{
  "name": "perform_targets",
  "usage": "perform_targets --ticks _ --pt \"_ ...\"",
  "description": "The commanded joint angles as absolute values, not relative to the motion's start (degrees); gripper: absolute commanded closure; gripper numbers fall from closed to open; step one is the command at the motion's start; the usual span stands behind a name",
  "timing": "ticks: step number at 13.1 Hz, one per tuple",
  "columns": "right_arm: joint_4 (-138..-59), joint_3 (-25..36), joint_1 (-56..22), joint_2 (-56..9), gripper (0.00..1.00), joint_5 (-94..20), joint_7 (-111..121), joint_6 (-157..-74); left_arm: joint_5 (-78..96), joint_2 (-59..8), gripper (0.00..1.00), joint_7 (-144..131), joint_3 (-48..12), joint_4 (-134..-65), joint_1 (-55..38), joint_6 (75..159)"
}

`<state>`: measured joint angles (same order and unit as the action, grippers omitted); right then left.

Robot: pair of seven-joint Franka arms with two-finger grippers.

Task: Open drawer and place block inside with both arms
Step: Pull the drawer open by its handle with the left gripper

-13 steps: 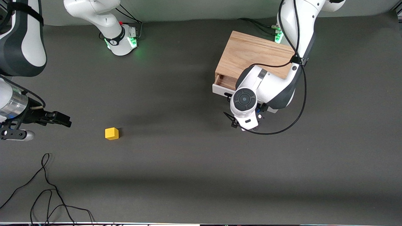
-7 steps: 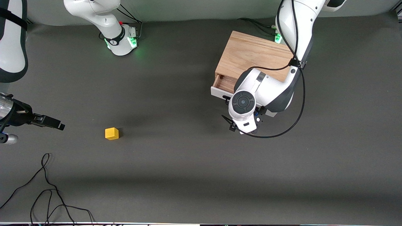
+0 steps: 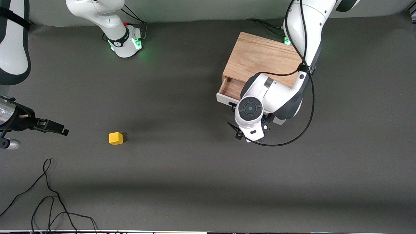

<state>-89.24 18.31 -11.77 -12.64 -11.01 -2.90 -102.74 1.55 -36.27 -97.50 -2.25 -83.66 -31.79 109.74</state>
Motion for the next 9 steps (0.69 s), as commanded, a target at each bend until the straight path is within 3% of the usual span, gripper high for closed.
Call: perform_targets --ticks 1,9 --pt "-90.09 18.28 -12.83 -10.64 0.0 -8.45 -1.67 -103.01 0.79 -39.46 0.0 -98.35 -2.29 -77.61 -31.91 111.18" --pt "-94.49 18.63 -14.5 -8.26 0.0 -8.17 -2.29 -105.29 0.7 -39.55 0.0 -98.26 -2.29 -77.26 -31.99 116.62"
